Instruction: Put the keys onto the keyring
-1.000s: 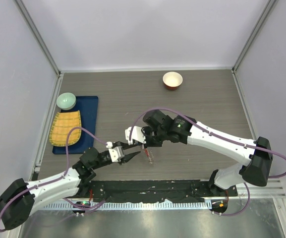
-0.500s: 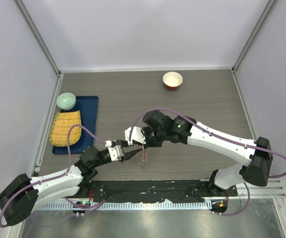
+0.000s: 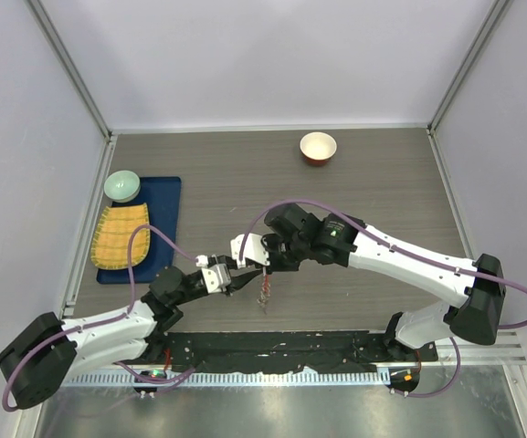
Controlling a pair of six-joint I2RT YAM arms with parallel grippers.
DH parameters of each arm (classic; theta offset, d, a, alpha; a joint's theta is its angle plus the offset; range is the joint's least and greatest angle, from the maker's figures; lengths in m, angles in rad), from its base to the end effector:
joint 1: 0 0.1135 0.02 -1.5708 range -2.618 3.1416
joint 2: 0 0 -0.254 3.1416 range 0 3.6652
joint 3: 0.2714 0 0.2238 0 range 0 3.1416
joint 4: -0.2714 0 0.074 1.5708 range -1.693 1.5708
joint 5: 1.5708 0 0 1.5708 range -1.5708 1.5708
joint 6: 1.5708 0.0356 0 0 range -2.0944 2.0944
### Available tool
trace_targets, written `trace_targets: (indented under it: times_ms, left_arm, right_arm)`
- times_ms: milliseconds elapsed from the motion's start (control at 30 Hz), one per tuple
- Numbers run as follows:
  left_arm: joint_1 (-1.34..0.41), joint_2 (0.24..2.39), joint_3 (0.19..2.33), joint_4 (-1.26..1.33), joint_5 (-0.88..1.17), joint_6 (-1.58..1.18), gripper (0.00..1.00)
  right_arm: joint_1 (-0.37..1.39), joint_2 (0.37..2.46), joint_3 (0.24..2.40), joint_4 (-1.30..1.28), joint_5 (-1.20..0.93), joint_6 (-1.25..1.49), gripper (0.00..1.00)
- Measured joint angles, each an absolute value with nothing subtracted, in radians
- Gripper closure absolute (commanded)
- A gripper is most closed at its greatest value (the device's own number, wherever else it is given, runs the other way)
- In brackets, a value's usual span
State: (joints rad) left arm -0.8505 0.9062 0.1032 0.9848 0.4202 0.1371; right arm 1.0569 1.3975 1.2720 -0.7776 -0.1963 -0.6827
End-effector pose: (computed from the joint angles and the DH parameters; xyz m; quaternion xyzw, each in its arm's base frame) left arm 0.0953 -0.1306 0.2192 0.4378 0.4752 -0.3875 0.6576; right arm 0.1243 0.2342 0.3107 -0.7392 0.5819 0.1516 0.3032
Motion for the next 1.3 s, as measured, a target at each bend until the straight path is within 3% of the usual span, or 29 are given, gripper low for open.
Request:
trace_targets:
  times_ms: [533,733,900,1033,1133,1300]
  left_arm:
    - [-0.850,0.954,0.144,0.966,0.439,0.132,0.80]
    - [-0.850,0.954,0.148,0.965,0.447,0.128,1.00]
    - [-0.850,0.958,0.150,0.961,0.447,0.123,1.00]
    - [-0.850,0.958,0.152,0.966,0.426,0.117,1.00]
    - [-0.852,0.960,0.146,0.973,0.394,0.115,1.00]
    - [-0.852,0.974,0.106,1.000,0.346,0.113,1.00]
  right_arm:
    - [1.059,1.390,1.272,-0.778,-0.197,-0.683,0.99]
    - [1.059,1.383,1.272,-0.779,-0.196,-0.684,0.99]
    - [1.060,1.381,1.272,-0.786,-0.193,-0.686,0.98]
    - [1.061,1.372,1.271,-0.781,-0.183,-0.676,0.72]
    - [1.061,1.337,1.253,-0.746,-0.167,-0.641,0.58]
    - [1.064,1.193,1.175,-0.640,-0.121,-0.561,0.47]
